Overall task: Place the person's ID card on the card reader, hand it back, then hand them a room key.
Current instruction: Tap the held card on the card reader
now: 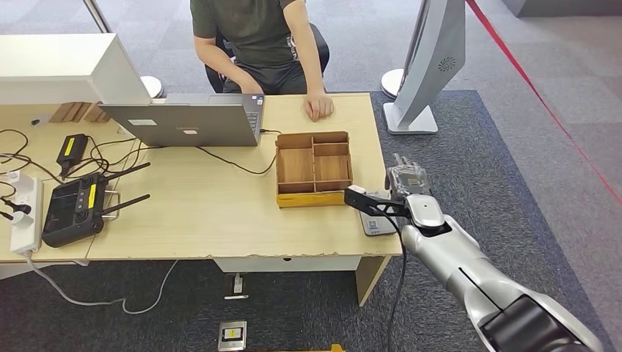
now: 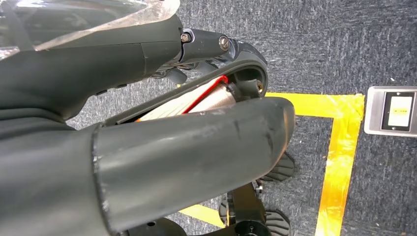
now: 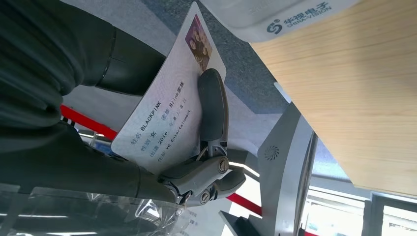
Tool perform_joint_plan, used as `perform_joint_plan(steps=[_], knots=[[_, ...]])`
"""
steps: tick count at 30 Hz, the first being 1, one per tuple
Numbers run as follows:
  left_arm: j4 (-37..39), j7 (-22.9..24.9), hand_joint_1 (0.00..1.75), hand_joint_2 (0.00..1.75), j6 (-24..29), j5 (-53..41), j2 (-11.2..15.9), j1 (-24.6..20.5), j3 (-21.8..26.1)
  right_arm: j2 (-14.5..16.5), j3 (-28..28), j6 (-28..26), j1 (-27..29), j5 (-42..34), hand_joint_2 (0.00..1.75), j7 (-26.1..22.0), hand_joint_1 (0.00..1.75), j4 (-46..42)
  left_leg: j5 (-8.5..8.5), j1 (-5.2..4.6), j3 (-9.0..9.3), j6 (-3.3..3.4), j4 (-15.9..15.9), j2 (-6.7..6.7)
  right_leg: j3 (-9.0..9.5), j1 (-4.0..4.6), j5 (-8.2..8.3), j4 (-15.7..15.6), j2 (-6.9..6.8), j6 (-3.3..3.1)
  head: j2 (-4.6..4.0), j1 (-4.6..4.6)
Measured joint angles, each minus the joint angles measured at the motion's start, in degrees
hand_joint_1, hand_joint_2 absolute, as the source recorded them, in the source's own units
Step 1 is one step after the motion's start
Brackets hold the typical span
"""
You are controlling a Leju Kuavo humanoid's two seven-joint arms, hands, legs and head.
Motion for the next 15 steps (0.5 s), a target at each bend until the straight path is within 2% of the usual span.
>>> perform_joint_plan(steps=[15], knots=[[0.02, -0.22, 0.0, 0.0, 0.09, -0.1, -0.1, 0.24, 0.92, 0.78, -0.25, 1.07, 0.21, -0.54, 1.75, -1.03, 1.75, 2.83, 0.0, 0.0, 0.01, 0.0, 0.0, 0.0, 0.0, 0.0, 0.0, -0.01, 0.0, 0.0, 0.0, 0.0]])
